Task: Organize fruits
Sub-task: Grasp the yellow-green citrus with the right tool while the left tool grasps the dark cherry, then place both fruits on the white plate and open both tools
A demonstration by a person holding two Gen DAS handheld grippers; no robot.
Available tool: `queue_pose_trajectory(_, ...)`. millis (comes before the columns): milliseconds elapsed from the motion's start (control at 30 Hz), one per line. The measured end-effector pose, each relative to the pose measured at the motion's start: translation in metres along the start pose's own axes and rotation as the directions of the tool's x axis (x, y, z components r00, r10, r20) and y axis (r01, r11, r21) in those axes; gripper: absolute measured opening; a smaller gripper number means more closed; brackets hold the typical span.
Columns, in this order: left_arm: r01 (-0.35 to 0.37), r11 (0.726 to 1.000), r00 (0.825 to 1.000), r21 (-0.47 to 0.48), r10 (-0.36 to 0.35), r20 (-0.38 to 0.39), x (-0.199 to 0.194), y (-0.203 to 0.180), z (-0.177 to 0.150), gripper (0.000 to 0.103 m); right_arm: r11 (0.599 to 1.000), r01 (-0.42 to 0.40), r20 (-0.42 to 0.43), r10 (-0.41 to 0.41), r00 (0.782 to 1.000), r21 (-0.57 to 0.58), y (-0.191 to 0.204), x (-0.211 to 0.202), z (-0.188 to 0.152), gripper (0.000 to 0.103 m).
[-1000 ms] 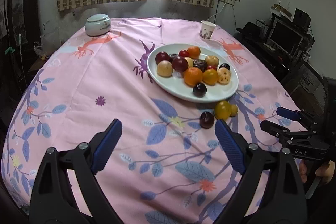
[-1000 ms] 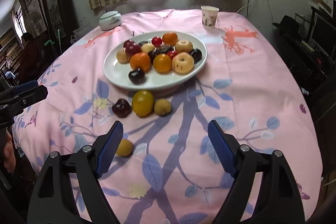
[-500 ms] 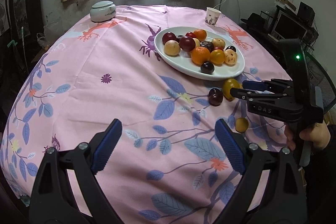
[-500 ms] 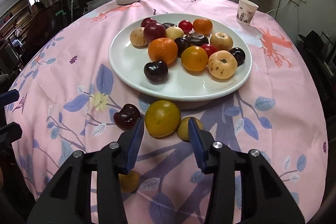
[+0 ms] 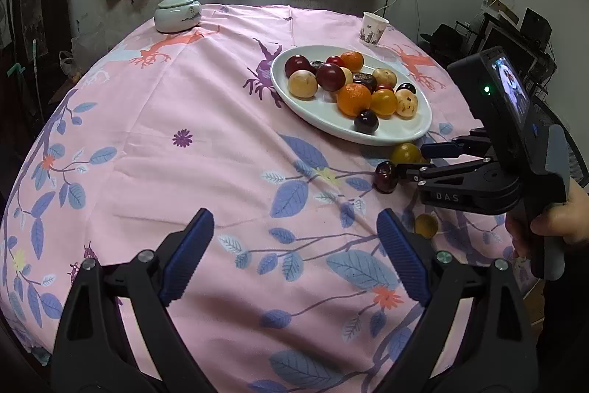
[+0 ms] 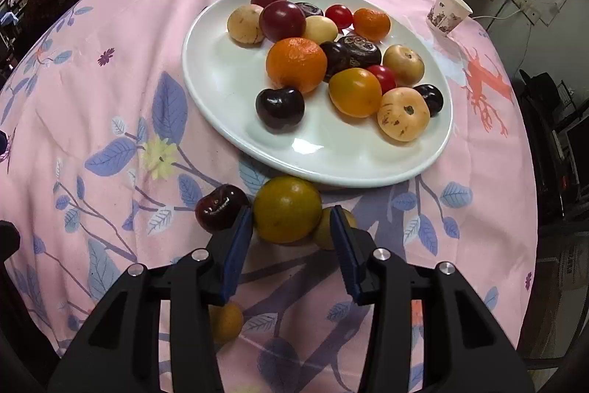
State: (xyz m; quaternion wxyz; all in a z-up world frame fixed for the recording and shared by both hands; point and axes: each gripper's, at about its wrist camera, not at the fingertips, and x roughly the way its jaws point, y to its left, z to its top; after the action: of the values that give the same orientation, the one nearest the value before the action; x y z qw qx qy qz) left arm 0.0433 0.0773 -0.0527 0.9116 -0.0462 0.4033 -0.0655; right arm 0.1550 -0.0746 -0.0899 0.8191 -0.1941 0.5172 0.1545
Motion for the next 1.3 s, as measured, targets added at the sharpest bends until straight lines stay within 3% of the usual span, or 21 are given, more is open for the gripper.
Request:
queue_pose_trajectory(233,0.022,1.000,1.000,0.007,-0.022,-0.016,0.008,-0.004,0.002,0.092,0.999,-0.013,-0.037,0.012,0.999,-0.040,0.001,0.005,0.011,0.047)
queue_pose_trajectory(300,0.030,1.000,0.999,0.010,-0.030,-0.020,0.009,-0.005,0.001,0.092,0.999,-0.035,-0.039,0.034,0.999,-0.035,0.000,0.004,0.011,0.041)
queue_pose_trajectory(400,0.023,1.000,1.000,0.005,-0.023,-0.019,0.008,-0.001,-0.001,0.092,0.999,0.007,-0.002,-0.007,1.000,-0.036,0.004,-0.001,0.002,0.040)
queue_pose_trajectory(533,0.026,1.000,0.999,-0.015,-0.027,-0.017,0.007,0.006,0.002,0.092,0.998,-0.013,0.045,0.010,0.999,0.063,-0.010,-0.015,-0.019,0.040)
queue_pose_trajectory(667,0.024,0.999,1.000,0.043,-0.024,-0.015,0.016,-0.009,0.010,0.092,0.988,-0.046,0.105,0.031,0.994,0.146,-0.026,-0.034,-0.051,0.040)
queue_pose_trajectory(900,-0.011,0.979,0.998,0.205,0.022,-0.056,0.072,-0.067,0.019,0.092,0.938,-0.168,0.162,0.123,0.979,0.302,-0.052,-0.031,-0.097,0.040)
queue_pose_trajectory(1067,-0.016,0.973,0.995,0.232,0.038,-0.092,0.106,-0.084,0.023,0.090,0.906,-0.241,0.219,0.172,0.960,0.348,-0.062,-0.032,-0.112,0.040)
queue_pose_trajectory(1133,0.002,0.975,0.992,0.222,0.026,-0.122,0.117,-0.086,0.024,0.072,0.897,-0.262,0.231,0.187,0.955,0.356,-0.065,-0.032,-0.115,0.040)
queue_pose_trajectory(1200,0.076,0.978,0.987,0.196,-0.045,-0.157,0.124,-0.088,0.025,0.048,0.892,-0.273,0.238,0.196,0.951,0.359,-0.067,-0.031,-0.115,0.040)
queue_pose_trajectory(1300,0.103,0.969,0.985,0.225,-0.067,-0.162,0.125,-0.099,0.022,0.033,0.891,-0.280,0.244,0.200,0.949,0.357,-0.067,-0.031,-0.114,0.040)
